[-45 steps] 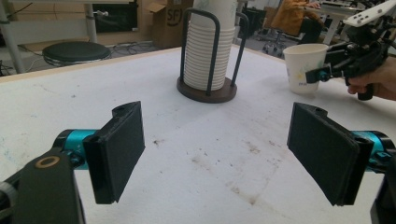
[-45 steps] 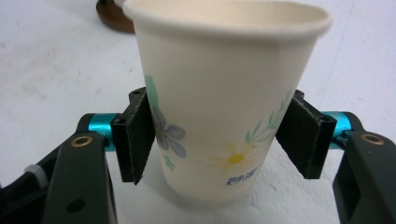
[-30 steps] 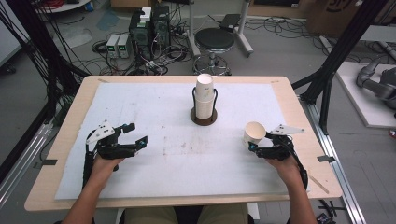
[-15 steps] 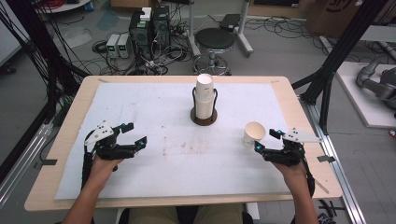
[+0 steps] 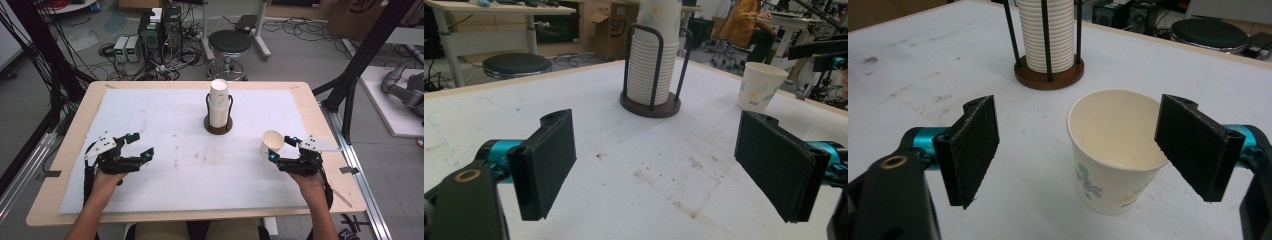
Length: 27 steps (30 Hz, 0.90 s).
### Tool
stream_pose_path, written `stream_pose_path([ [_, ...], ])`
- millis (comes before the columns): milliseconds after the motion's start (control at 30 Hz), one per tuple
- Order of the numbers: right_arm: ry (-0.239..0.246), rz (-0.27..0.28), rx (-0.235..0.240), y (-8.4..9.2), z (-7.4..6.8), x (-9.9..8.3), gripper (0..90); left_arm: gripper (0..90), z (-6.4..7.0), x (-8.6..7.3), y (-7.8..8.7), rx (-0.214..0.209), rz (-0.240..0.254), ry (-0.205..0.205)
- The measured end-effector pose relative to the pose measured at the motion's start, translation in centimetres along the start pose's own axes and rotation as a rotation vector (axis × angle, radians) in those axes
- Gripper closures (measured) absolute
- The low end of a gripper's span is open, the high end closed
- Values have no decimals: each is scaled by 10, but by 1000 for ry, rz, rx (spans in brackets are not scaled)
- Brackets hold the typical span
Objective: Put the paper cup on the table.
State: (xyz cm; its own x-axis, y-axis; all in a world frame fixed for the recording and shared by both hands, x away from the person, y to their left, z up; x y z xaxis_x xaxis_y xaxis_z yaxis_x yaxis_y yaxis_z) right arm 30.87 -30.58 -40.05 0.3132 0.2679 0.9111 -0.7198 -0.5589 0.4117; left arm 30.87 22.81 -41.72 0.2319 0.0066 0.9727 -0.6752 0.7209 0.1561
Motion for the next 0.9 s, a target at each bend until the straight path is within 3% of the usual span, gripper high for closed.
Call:
stream_pose_path([
  [400, 20, -11, -11, -2, -3, 1, 182, 166, -2, 0, 0, 3, 3, 0],
  [900, 10, -1, -16, 2, -2, 2, 182, 166, -1, 1, -2, -3, 6, 1],
])
Point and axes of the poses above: each handheld gripper's, and its own axes: y roughly backward along the jaws, x roughly out of its top, z roughly to its right, the point moved 1 cm from there along -y, roughly forward along the jaws, and after that the axes turned 3 degrees about y, right-handed, at the moved point
